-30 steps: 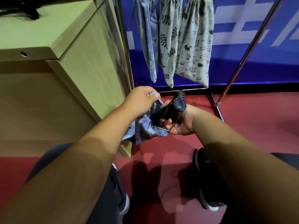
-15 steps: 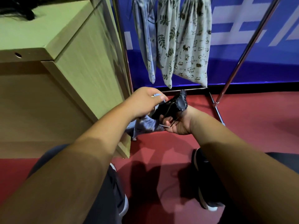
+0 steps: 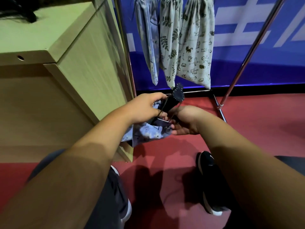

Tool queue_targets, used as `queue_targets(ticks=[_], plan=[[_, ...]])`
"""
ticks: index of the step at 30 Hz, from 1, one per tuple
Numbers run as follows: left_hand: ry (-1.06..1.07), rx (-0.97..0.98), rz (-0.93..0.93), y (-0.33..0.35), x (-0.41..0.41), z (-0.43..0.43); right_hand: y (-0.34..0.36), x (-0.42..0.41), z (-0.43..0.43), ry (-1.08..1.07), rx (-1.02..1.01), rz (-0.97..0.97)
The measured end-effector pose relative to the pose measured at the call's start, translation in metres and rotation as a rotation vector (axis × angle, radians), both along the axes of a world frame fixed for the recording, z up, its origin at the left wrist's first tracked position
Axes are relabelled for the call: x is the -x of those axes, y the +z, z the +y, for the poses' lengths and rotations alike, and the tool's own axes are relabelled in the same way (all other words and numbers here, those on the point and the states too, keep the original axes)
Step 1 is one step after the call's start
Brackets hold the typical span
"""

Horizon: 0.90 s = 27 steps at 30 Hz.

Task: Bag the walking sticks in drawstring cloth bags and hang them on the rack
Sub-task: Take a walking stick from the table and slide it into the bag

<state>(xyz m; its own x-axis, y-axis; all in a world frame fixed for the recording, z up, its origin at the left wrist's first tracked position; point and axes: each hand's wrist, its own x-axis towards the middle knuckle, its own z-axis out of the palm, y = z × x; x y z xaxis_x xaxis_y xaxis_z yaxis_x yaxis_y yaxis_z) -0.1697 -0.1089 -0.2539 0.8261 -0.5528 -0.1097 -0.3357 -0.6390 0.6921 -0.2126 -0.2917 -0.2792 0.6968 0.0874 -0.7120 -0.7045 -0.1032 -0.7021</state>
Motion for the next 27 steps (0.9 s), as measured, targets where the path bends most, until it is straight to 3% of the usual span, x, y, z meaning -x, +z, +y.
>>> queue_targets(ticks=[4, 6, 10, 16, 20, 23, 27], plan=[[0.056, 0.026, 0.049, 0.005, -0.001, 0.005, -0.003, -0.003, -0.005, 0.171, 0.660, -0.168], [0.062, 0.076, 0.112, 0.007, 0.002, 0.009, -0.009, 0.001, -0.004, 0.238, 0.770, -0.128], [-0.026, 0.142, 0.193, 0.007, 0.008, 0.012, -0.014, 0.004, -0.011, 0.296, 0.725, -0.131], [-0.092, 0.097, 0.118, 0.008, 0.010, 0.010, -0.010, -0.005, -0.011, 0.275, 0.696, -0.297], [-0.102, 0.009, 0.104, 0.008, 0.005, 0.014, -0.013, -0.012, -0.014, 0.022, 0.635, -0.451], [-0.102, -0.031, 0.062, 0.007, 0.001, 0.011, -0.002, -0.014, -0.012, -0.219, 0.470, -0.635], [-0.039, -0.033, 0.058, 0.009, -0.003, 0.010, 0.005, -0.014, -0.011, -0.168, 0.461, -0.649]])
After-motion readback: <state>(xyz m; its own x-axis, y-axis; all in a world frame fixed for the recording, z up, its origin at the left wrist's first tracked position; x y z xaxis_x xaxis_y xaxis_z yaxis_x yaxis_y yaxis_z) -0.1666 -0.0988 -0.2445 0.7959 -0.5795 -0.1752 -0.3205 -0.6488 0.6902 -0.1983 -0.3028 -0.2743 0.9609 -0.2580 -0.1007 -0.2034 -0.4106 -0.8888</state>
